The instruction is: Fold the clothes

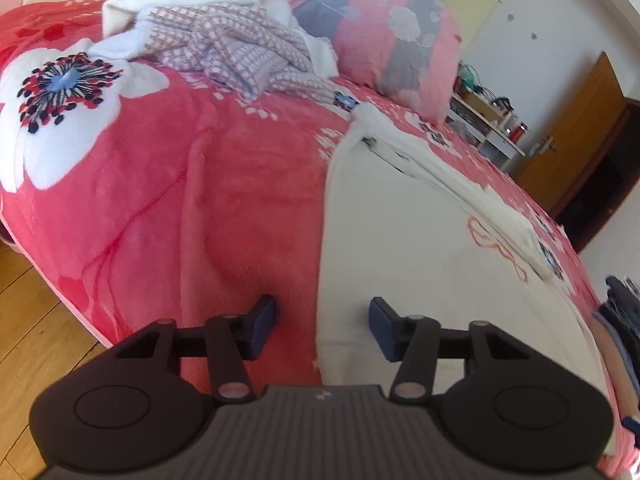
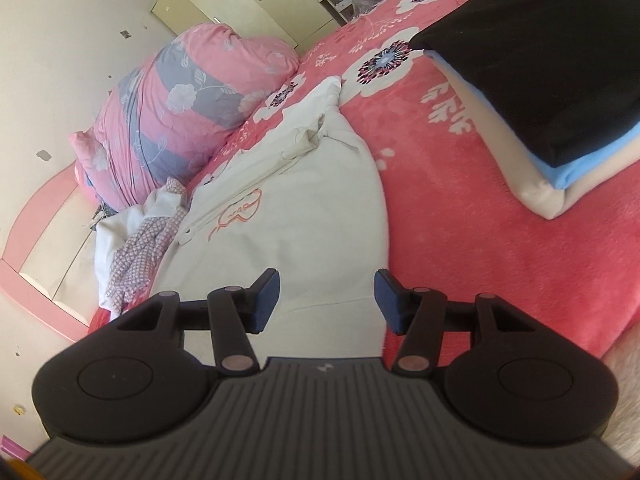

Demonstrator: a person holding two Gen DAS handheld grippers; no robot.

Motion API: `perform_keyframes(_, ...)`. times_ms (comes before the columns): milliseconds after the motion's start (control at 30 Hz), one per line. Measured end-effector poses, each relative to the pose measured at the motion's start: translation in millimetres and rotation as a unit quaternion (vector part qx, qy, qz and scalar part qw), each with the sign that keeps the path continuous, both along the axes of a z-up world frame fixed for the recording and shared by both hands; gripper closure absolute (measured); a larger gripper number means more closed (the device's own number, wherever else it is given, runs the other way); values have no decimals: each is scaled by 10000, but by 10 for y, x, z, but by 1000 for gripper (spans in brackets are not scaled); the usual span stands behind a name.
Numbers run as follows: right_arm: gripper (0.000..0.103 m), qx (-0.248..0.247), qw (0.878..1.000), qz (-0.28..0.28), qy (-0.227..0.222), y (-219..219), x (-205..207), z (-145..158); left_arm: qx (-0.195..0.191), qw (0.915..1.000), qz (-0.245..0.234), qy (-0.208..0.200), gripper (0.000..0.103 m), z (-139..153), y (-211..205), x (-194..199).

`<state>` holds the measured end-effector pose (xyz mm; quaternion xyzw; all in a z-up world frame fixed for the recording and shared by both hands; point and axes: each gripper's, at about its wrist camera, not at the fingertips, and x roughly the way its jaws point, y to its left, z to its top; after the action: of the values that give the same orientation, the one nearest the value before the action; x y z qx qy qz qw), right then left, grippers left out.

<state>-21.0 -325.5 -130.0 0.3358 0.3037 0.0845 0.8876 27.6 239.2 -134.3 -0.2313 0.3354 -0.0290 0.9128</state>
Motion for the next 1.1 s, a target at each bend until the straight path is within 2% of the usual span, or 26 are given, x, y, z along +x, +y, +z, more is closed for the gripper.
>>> perform_keyframes(100, 51, -19, 10000, -8, 3, 16, -31, -15, -392, 9985, -355, 111, 63, -55, -5, -127)
perform_keyframes(133, 51, -10, 10000, -22, 17, 12, -40, -30, -466, 9979, -412, 165, 68, -88, -14, -153)
perform_keyframes(233, 51, 24, 10000, -57, 58, -8, -64, -77, -524, 9974, -435, 234, 74, -191, -52, -195)
perform_keyframes(500, 51, 37, 9992, -385, -28, -98, -144, -15, -765, 9966, -317, 60, 76, -235, -10, -162)
perform_keyframes(533, 51, 28, 9988, -479, -44, -123, -172, -6, -760, 9966, -316, 44, 83, -232, -9, -168)
perform_keyframes(667, 51, 202, 9965, -807, 28, -252, -280, -91, -873, 9958, -261, -2, 94, -162, 38, -195)
perform_keyframes(833, 51, 675, 9956, -624, 164, -280, -275, -277, -1048, 9941, -229, -144, 95, -43, 82, -218)
perform_keyframes(933, 51, 715, 9961, -375, 369, -199, -209, -379, -1097, 9936, -261, -104, 95, -54, 79, -205)
perform_keyframes(1000, 51, 803, 9955, -347, 354, -173, -214, -431, -1129, 9932, -283, -77, 95, -60, 77, -196)
perform_keyframes(1100, 53, 1183, 9922, -164, 363, -169, -235, -473, -1177, 9925, -315, -37, 95, -70, 75, -182)
